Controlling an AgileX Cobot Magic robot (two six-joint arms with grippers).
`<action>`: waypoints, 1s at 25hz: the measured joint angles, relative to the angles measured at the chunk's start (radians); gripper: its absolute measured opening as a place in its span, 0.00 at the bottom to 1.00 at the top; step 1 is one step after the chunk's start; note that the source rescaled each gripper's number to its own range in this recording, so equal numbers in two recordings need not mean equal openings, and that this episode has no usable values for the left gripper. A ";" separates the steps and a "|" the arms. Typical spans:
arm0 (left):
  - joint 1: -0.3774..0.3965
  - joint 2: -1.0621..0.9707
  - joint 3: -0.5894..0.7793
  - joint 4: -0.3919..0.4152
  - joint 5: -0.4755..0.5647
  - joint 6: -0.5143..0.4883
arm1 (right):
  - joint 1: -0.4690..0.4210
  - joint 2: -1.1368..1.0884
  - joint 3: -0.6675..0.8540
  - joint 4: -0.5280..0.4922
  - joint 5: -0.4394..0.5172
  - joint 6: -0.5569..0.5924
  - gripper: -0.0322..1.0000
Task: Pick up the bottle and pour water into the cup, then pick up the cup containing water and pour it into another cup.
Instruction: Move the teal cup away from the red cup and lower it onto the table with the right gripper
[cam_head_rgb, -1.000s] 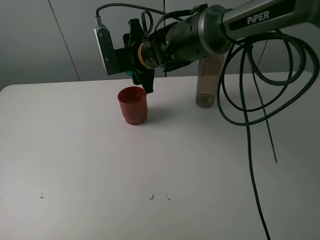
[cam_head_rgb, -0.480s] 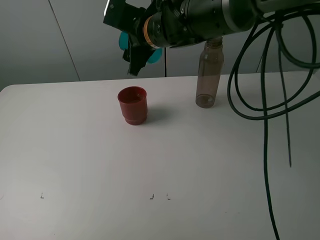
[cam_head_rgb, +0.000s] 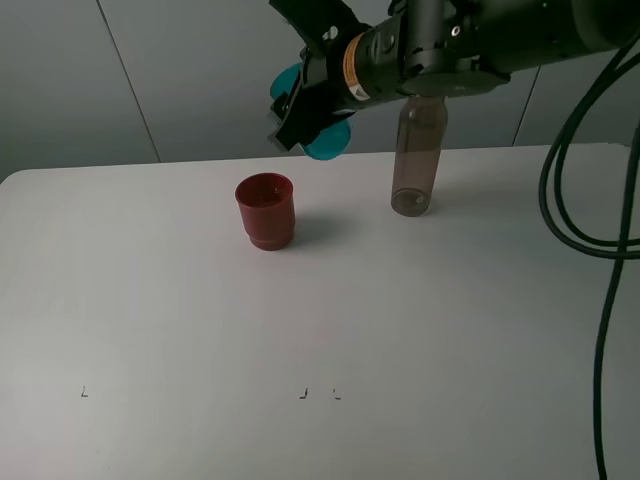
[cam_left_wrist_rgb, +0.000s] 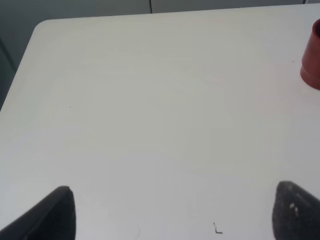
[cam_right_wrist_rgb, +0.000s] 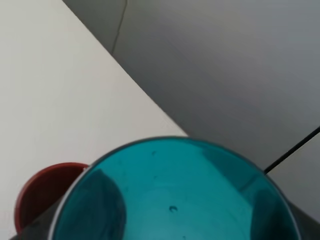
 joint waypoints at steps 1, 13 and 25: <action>0.000 0.000 0.000 0.000 0.000 0.000 | -0.010 -0.016 0.023 0.062 -0.043 -0.030 0.12; 0.000 0.000 0.000 0.000 0.000 0.000 | -0.081 -0.146 0.373 0.558 -0.349 -0.456 0.12; 0.000 0.000 0.000 0.000 0.000 0.000 | -0.210 -0.150 0.655 0.761 -0.731 -0.607 0.12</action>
